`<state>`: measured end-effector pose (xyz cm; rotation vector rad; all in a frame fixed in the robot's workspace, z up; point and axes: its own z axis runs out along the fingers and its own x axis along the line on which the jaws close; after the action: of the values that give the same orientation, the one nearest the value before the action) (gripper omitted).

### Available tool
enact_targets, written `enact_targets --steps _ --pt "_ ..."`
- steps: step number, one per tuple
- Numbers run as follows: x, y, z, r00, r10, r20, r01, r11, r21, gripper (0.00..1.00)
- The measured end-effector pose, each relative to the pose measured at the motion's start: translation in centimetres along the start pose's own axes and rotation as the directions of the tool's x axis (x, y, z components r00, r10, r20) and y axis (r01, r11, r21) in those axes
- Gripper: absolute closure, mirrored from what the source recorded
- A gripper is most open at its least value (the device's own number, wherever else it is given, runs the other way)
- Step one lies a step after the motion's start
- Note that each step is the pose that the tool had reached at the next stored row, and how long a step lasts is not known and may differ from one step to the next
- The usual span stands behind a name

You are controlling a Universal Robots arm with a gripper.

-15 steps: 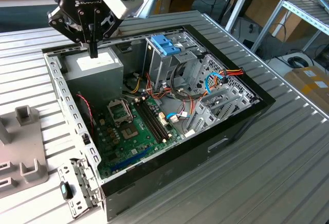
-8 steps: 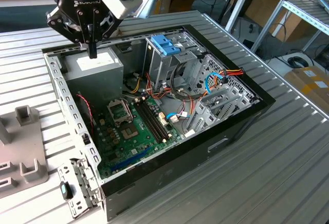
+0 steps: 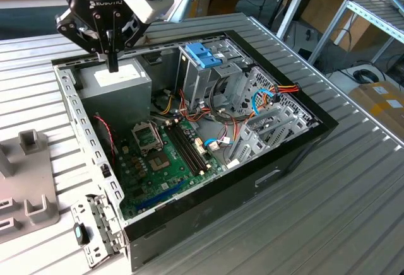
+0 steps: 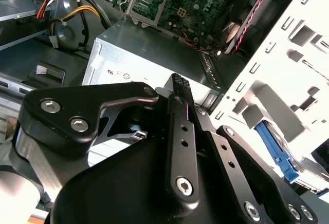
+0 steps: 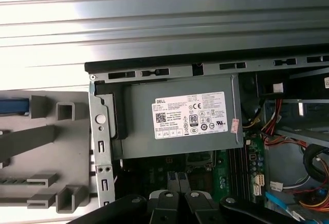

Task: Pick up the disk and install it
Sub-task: 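Reach for the disk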

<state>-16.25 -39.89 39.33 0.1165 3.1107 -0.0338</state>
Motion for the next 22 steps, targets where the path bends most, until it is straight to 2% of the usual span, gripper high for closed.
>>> enact_targets --steps 22 --pt "0.44 -0.03 -0.01 1.0 -0.001 0.0015 0.001 0.9998 0.0191 0.89"
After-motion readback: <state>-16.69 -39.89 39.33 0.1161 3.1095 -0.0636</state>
